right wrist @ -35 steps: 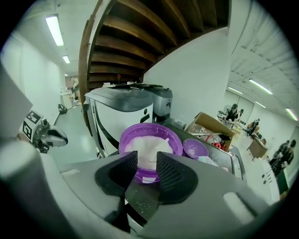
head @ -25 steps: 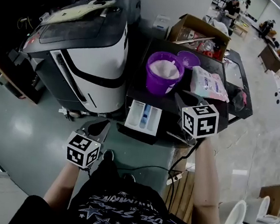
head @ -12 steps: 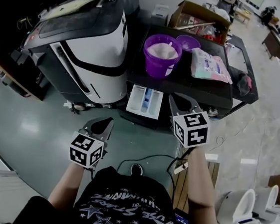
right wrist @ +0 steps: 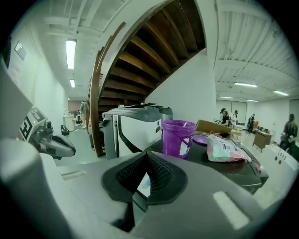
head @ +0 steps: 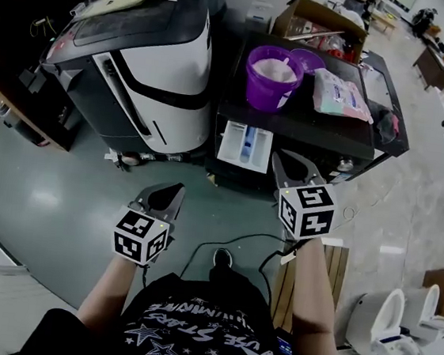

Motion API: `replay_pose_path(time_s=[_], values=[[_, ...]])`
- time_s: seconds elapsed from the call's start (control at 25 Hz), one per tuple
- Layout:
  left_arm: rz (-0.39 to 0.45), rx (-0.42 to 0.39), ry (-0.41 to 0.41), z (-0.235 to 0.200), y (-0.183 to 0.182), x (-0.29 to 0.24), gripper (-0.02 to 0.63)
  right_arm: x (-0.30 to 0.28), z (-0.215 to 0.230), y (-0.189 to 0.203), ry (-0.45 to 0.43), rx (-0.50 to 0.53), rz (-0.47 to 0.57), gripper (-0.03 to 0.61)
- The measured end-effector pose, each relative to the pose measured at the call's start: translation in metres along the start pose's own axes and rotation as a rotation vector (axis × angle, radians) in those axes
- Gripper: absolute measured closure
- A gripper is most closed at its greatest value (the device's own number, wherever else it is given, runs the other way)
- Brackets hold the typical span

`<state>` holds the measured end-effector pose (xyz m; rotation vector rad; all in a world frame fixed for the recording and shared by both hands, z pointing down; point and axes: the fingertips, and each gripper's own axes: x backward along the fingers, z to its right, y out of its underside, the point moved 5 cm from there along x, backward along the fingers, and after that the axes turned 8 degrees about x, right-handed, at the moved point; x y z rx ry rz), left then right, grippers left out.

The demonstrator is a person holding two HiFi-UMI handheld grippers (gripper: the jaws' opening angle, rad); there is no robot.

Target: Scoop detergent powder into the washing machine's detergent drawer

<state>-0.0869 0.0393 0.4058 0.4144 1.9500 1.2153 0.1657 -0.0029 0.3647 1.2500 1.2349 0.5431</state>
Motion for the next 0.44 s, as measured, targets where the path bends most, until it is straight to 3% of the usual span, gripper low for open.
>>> replay_pose_path(time_s=[0.44], values=[[-0.024,-0.018,0.016,0.003,0.014,0.013,0.614,0.021,-0.032,0.013,-0.002,0.005,-0.006,0.551]])
